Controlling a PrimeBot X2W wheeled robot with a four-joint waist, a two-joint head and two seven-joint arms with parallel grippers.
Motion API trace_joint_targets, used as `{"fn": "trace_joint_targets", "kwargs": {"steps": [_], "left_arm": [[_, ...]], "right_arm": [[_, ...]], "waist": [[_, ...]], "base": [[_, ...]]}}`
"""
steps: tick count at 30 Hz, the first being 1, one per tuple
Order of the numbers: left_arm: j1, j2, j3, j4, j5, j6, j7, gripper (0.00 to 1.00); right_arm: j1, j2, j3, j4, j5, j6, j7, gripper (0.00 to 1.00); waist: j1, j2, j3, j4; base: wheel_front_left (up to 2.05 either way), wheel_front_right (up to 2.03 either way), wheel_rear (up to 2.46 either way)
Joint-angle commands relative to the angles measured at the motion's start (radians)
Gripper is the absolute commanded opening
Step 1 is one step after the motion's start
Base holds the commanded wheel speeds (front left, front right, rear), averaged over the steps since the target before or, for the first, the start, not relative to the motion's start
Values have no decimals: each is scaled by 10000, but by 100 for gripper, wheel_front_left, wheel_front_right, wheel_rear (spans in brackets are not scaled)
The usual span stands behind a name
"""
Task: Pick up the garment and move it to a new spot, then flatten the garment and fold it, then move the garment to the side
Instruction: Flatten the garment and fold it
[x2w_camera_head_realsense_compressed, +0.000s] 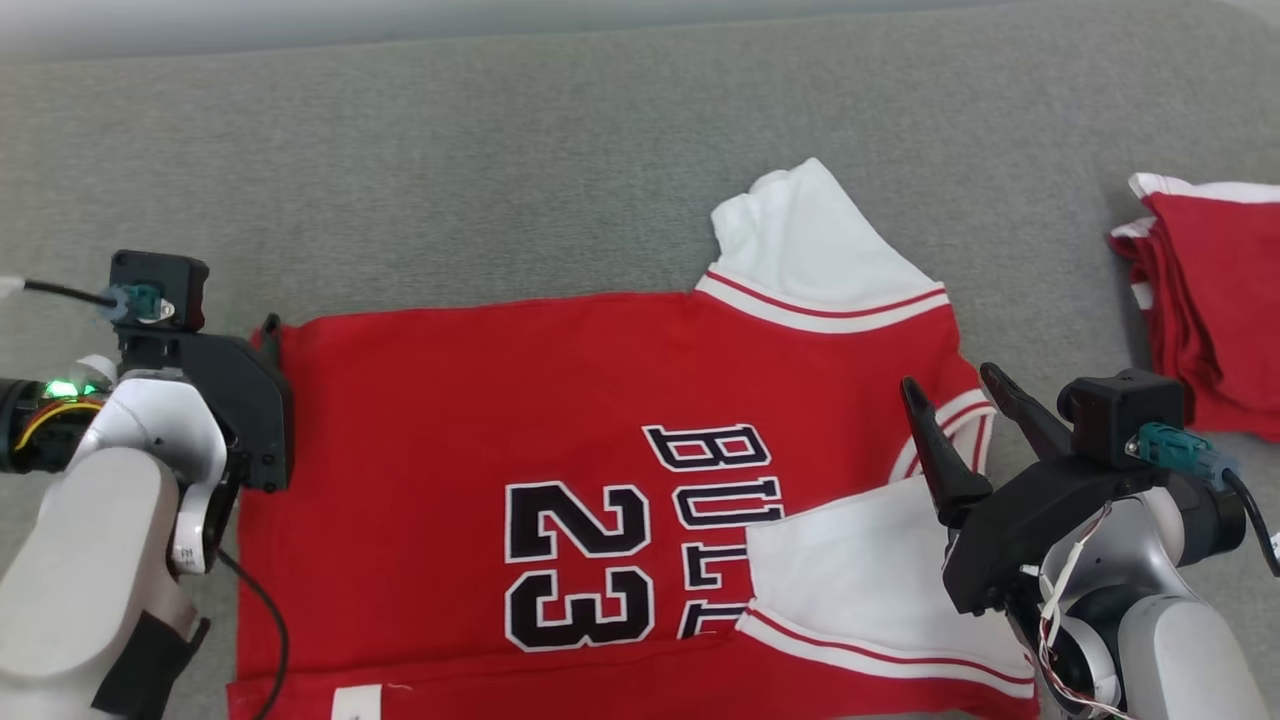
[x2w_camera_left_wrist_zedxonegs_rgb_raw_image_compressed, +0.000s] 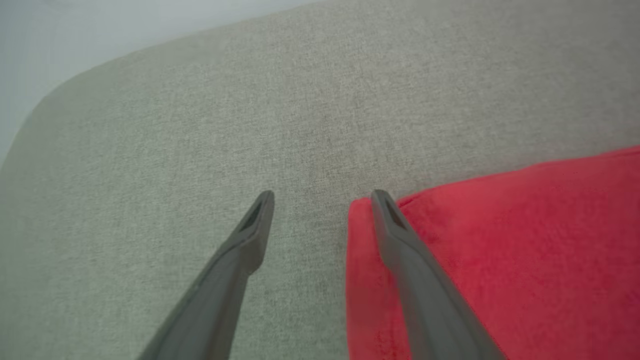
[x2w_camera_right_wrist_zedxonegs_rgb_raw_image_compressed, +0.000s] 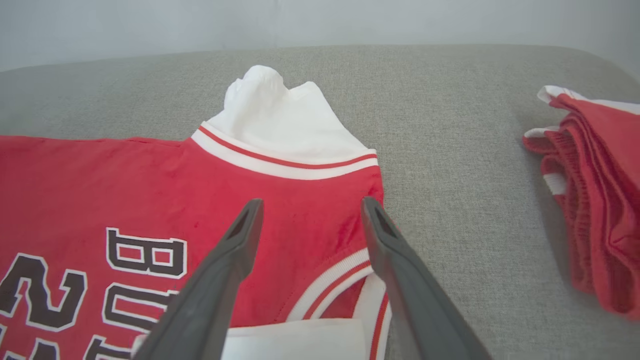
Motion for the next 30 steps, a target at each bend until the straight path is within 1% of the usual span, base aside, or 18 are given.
{"fn": "trace_joint_targets", "kwargs": {"steps": [1, 2, 6, 7, 8, 9, 11, 13, 14, 15, 18, 20, 24, 25, 27, 28, 29, 30], "left_arm": [[-132, 71, -1, 129, -53, 20, 246, 100], [-214, 104, -19, 185, -76, 42, 477, 100], [-243, 294, -157, 195, 38, 167, 1246, 89], [-204, 344, -194, 168, 43, 183, 1407, 76], [-148, 381, -224, 138, 30, 199, 1543, 71], [-87, 402, -238, 107, -18, 194, 1673, 49], [72, 371, -313, 17, -116, 165, 1899, 45], [112, 325, -335, -119, -156, 180, 2051, 47], [128, 328, -334, -202, -150, 195, 2101, 52], [130, 320, -340, -276, -174, 211, 2157, 59], [-7, 407, -379, -426, -51, 261, 2110, 93], [-49, 450, -414, -440, -19, 271, 2169, 99], [-213, 486, -464, -291, -61, 179, 2271, 99], [-267, 495, -478, -230, -47, 168, 2262, 97], [-362, 512, -529, -77, 4, 153, 2284, 86], [-416, 512, -576, -6, 22, 137, 2318, 70], [-451, 505, -611, 57, 8, 98, 2333, 60], [-466, 484, -649, 114, -8, 66, 2355, 45]], "right_arm": [[-45, -34, 14, 21, -70, -26, -63, 100], [-22, -40, -3, 40, -66, -26, -76, 100], [77, -61, -119, 95, -86, -26, -127, 100], [100, -70, -126, 105, -93, -26, -122, 100], [105, -74, -124, 118, -95, -26, -118, 100], [105, -71, -126, 123, -101, -26, -107, 100], [125, -48, -81, 137, -87, -26, -79, 100], [130, -23, -47, 138, -53, -26, -65, 100], [125, -17, -32, 142, -39, -26, -53, 100], [112, -17, -23, 147, -26, -26, -37, 100], [50, -20, -6, 163, -33, -26, -16, 100], [46, -19, 17, 158, -43, -26, -22, 100], [-7, -39, 99, 136, -28, -26, -43, 100], [-36, -48, 107, 136, -24, -26, -54, 100], [-66, -81, 115, 124, -26, -26, -66, 100], [-70, -100, 104, 119, -37, -26, -73, 100], [-69, -112, 93, 118, -39, -26, -80, 100], [-65, -115, 82, 120, -41, -26, -85, 100]], "waist": [[-2, -1, 205, -297], [-2, -1, 196, -332], [-2, -1, 91, -418], [-2, -1, 56, -430], [-2, -1, 17, -445], [-2, -1, -8, -460], [-2, -1, -54, -480], [-2, -1, -83, -485], [-2, -1, -92, -486], [-2, -1, -99, -487], [-2, -1, -93, -494], [-2, -1, -67, -511], [-2, -1, 83, -600], [-2, -1, 121, -621], [-2, -1, 200, -662], [-2, -1, 229, -672], [-2, -1, 251, -677], [-2, -1, 269, -680]], "base": [[0, 0, 0], [0, 0, 0], [0, 0, 0], [0, 0, 0], [0, 0, 0], [0, 0, 0], [0, 0, 0], [0, 0, 0], [0, 0, 0], [0, 0, 0], [0, 0, 0], [0, 0, 0], [0, 0, 0], [0, 0, 0], [0, 0, 0], [0, 0, 0], [0, 0, 0], [0, 0, 0]]}}
